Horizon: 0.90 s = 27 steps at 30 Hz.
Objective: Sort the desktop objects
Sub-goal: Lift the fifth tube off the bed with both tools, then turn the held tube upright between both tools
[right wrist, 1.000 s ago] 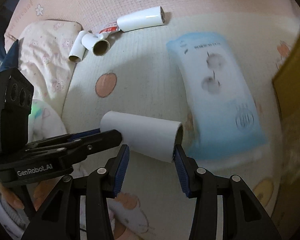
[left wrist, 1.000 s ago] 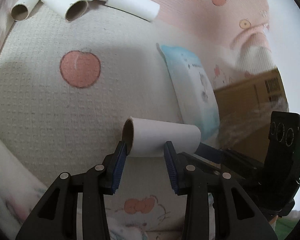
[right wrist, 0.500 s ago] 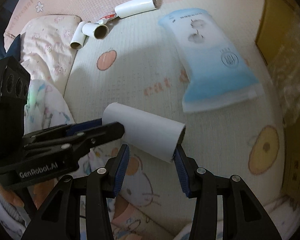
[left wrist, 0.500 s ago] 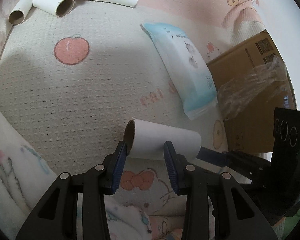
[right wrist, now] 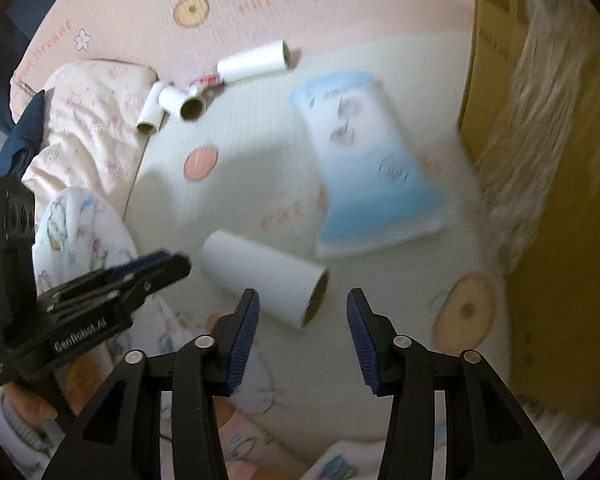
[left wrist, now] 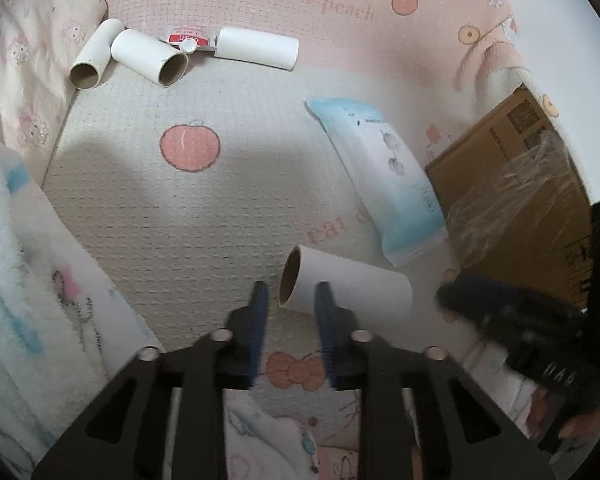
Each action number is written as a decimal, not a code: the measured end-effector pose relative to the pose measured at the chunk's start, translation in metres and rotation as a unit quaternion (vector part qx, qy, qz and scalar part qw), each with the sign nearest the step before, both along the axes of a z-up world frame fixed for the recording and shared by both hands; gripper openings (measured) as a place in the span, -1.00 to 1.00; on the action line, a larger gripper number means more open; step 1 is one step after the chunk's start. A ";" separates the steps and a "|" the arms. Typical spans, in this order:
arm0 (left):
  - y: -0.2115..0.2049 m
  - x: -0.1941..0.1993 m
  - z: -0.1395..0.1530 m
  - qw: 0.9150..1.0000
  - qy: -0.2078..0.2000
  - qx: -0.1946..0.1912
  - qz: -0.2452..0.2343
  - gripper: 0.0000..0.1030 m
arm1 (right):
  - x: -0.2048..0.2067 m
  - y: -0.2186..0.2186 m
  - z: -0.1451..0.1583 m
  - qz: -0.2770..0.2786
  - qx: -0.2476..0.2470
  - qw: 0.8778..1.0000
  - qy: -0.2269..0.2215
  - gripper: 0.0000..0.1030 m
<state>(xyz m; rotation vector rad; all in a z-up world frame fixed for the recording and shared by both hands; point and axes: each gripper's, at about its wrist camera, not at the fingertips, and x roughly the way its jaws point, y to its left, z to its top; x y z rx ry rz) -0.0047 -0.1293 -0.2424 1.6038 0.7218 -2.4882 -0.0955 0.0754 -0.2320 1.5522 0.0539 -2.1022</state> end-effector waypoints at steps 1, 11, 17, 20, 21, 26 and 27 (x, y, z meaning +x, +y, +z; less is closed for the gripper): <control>0.000 -0.001 -0.002 1.000 -0.004 0.000 -0.002 -0.63 | -0.001 0.000 0.005 0.001 -0.001 1.000 0.017 -0.25; 0.007 -0.008 -0.018 0.999 -0.018 0.047 -0.016 -0.69 | -0.022 -0.022 -0.008 0.062 0.056 0.996 0.027 -0.42; 0.003 -0.013 -0.028 0.996 -0.022 0.085 -0.008 -0.69 | -0.018 -0.037 -0.024 0.093 0.130 0.986 0.036 -0.42; 0.001 -0.017 -0.030 0.995 -0.013 0.102 -0.007 -0.69 | -0.015 -0.038 -0.023 0.098 0.127 0.986 0.034 -0.42; 0.000 -0.017 -0.030 0.994 -0.012 0.106 -0.006 -0.69 | -0.015 -0.037 -0.022 0.099 0.121 0.987 0.026 -0.42; -0.004 -0.023 -0.034 0.991 -0.003 0.133 0.002 -0.67 | -0.003 -0.039 -0.022 0.109 0.100 0.989 -0.004 -0.42; -0.005 -0.025 -0.035 0.991 -0.002 0.137 0.004 -0.64 | -0.001 -0.039 -0.023 0.111 0.092 0.989 -0.012 -0.42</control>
